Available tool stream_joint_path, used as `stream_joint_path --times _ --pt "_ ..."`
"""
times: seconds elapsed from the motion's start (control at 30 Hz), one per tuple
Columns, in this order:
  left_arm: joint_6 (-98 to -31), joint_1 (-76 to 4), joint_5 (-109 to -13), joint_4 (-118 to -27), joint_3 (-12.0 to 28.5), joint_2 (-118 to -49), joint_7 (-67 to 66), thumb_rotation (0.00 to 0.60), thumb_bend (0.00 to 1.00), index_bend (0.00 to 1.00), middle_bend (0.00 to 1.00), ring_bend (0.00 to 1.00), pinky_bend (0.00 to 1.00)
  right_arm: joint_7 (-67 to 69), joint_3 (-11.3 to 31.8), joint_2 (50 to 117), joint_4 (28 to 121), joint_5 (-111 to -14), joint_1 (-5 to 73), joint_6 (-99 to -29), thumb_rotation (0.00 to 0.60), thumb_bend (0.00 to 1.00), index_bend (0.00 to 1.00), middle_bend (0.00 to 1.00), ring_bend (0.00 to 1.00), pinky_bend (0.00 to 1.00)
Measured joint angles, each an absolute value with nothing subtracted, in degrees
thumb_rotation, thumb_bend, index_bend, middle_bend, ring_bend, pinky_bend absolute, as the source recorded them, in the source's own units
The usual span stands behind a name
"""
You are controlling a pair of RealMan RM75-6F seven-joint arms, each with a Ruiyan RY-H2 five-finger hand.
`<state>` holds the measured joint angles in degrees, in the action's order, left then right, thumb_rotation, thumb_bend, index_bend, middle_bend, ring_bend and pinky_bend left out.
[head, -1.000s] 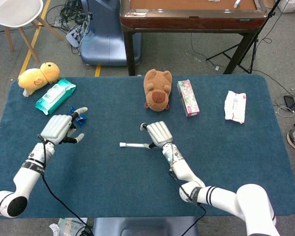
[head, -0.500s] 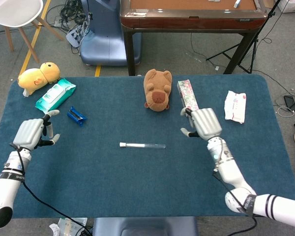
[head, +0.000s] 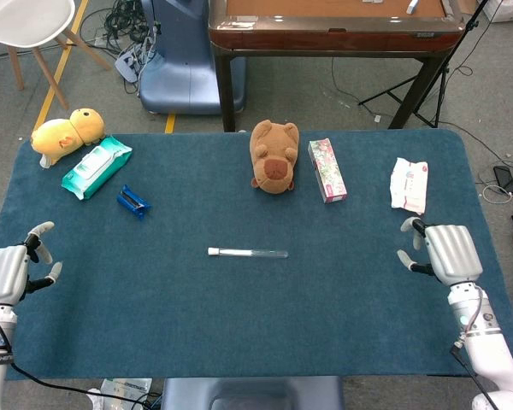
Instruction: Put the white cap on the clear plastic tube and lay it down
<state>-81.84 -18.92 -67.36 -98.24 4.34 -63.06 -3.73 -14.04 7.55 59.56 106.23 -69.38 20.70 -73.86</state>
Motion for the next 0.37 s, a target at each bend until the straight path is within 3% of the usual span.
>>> stream_joint_path --times 0.37 --pt "-87.2 -13.4 -73.2 -99.7 2.0 -65.5 -7.0 0.6 0.3 0.21 0.57 0.51 0.52 -9.9 4.1 60.7 105.1 -76.3 14.5 -80.2 0.6 0.27 0.43 0.62 0.62 0.88"
